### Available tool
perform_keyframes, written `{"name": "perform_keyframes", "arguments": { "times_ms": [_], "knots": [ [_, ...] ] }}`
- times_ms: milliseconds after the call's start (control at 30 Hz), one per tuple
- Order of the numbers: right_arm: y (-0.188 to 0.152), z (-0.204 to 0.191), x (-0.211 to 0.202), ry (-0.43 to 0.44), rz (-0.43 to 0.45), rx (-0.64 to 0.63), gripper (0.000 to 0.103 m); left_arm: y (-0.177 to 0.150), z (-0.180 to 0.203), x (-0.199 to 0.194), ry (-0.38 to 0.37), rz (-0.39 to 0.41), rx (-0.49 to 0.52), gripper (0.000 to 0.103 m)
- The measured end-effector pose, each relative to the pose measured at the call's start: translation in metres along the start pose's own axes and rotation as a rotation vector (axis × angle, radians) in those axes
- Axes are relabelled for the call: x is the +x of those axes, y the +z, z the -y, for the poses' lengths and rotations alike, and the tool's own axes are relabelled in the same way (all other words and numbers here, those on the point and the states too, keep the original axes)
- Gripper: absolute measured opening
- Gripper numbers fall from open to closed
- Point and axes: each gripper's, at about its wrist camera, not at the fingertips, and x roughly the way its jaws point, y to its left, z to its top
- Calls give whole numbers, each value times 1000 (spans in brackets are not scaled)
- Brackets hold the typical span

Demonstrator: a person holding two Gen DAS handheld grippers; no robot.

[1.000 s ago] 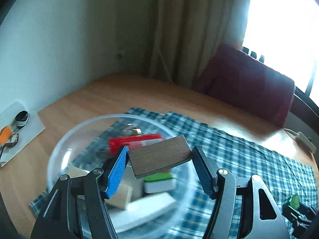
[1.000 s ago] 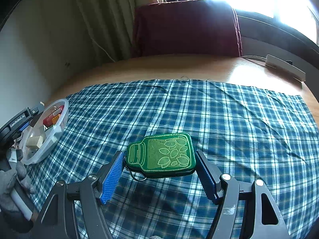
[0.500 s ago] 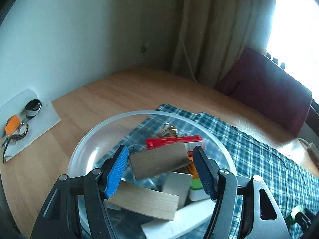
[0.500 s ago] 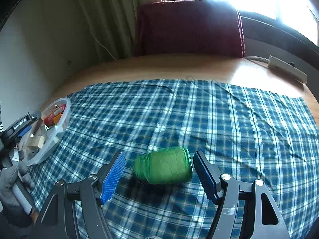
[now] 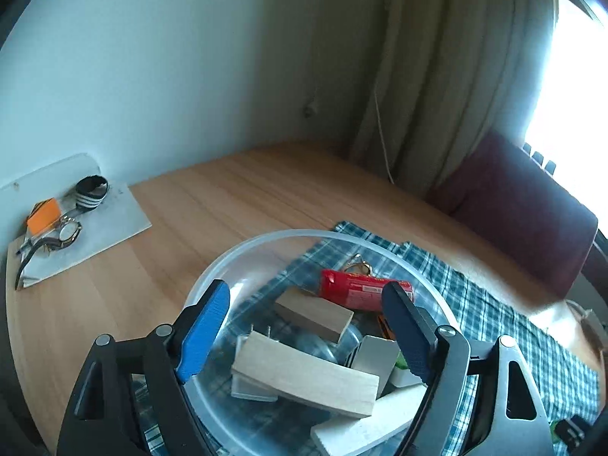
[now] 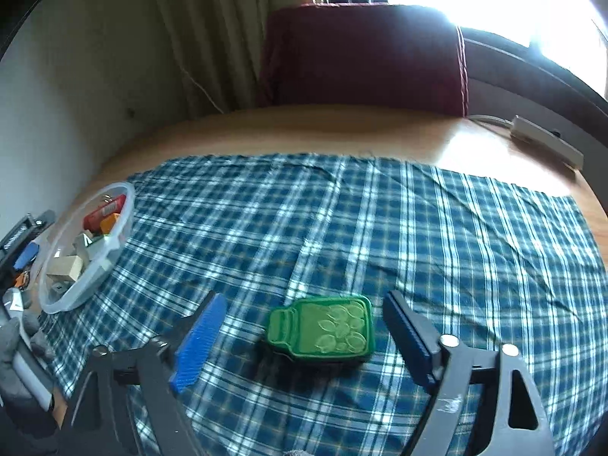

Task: Organize rigid objects

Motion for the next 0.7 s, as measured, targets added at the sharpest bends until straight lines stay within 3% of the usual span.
{"name": "perform_keyframes", "arguments": {
  "times_ms": [367,400,500,700],
  "knots": [
    [-9,-5,25,-84,-57,-57,93,-14,-12,-10,34,12,29,83],
    [-10,-5,27,-91,-60,-63,92,-15,-13,-11,36,11,28,83],
    [-12,-8,35,-109,-71,-77,74,-16,-17,-12,37,8,23,83],
    [-6,-29,36,-92,-47,-101,74,-17,-21,-13,35,9,21,83]
  ]
}}
